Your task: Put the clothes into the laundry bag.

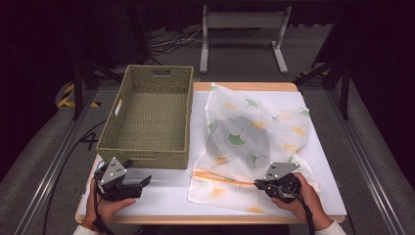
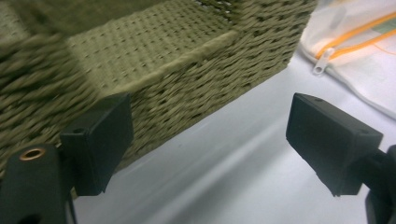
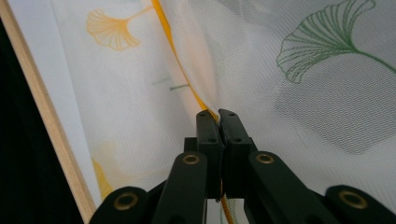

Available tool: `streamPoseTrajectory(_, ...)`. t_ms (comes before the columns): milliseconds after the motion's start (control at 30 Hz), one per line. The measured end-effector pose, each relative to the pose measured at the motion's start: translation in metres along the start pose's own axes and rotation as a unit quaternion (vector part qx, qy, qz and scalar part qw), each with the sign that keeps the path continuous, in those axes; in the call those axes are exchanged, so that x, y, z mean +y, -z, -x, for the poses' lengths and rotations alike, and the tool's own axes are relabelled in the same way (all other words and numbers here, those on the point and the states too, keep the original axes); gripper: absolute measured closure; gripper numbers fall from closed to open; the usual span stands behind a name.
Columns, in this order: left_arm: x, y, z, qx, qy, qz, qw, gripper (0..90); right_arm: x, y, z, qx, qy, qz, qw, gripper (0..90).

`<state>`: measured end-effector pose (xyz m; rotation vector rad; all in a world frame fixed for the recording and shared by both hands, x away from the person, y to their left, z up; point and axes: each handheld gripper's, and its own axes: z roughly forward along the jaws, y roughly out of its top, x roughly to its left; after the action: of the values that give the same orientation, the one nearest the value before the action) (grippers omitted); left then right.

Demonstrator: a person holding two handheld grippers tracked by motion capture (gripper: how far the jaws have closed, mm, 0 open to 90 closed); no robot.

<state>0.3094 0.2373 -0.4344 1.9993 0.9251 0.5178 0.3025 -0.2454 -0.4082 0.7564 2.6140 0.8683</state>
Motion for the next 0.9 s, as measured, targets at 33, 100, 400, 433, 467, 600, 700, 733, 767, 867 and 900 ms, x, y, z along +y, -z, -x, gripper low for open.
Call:
streamPoseTrajectory(33, -0.001, 0.001, 0.001, 0.0, 0.002, 0.0, 1.0, 15.5, -0.001, -0.001, 0.0, -0.002, 0.0, -0.003, 1.0, 88.8)
streamPoseTrajectory(100, -0.005, 0.003, 0.003, 0.004, 0.003, -0.001, 1.0, 15.3, -0.004, -0.002, 0.002, 0.002, -0.007, -0.003, 1.0, 88.8)
streamPoseTrajectory(400, -0.018, 0.013, 0.002, 0.003, 0.029, 0.009, 0.9995, 12.5, -0.016, -0.004, 0.007, 0.005, -0.016, -0.015, 0.9998, 88.5)
streamPoseTrajectory(433, -0.019, 0.014, 0.001, 0.008, 0.033, 0.007, 0.9994, 12.5, -0.016, -0.004, 0.007, 0.005, -0.018, -0.016, 0.9997, 88.4)
streamPoseTrajectory(467, -0.02, 0.014, 0.0, 0.01, 0.033, 0.005, 0.9994, 12.3, -0.018, -0.004, 0.008, 0.005, -0.018, -0.018, 0.9997, 88.1)
streamPoseTrajectory(600, -0.022, 0.014, -0.005, 0.029, 0.03, 0.004, 0.9991, 11.8, -0.022, -0.005, 0.01, 0.007, -0.026, -0.028, 0.9993, 86.7)
streamPoseTrajectory(700, -0.023, 0.015, -0.007, 0.041, 0.029, 0.005, 0.9987, 10.8, -0.025, -0.004, 0.011, 0.009, -0.03, -0.026, 0.9992, 86.7)
streamPoseTrajectory(733, -0.023, 0.015, -0.007, 0.041, 0.029, 0.005, 0.9987, 10.3, -0.025, -0.004, 0.011, 0.009, -0.03, -0.026, 0.9992, 86.7)
streamPoseTrajectory(767, -0.024, 0.016, -0.008, 0.039, 0.033, 0.007, 0.9987, 10.3, -0.025, -0.004, 0.011, 0.008, -0.03, -0.026, 0.9992, 86.7)
streamPoseTrajectory(867, -0.025, 0.016, -0.009, 0.035, 0.039, 0.008, 0.9986, 10.6, -0.028, -0.003, 0.011, 0.011, -0.045, -0.017, 0.9988, 85.2)
streamPoseTrajectory(900, -0.025, 0.016, -0.009, 0.034, 0.04, 0.008, 0.9986, 10.6, -0.029, -0.003, 0.011, 0.012, -0.047, -0.015, 0.9987, 84.4)
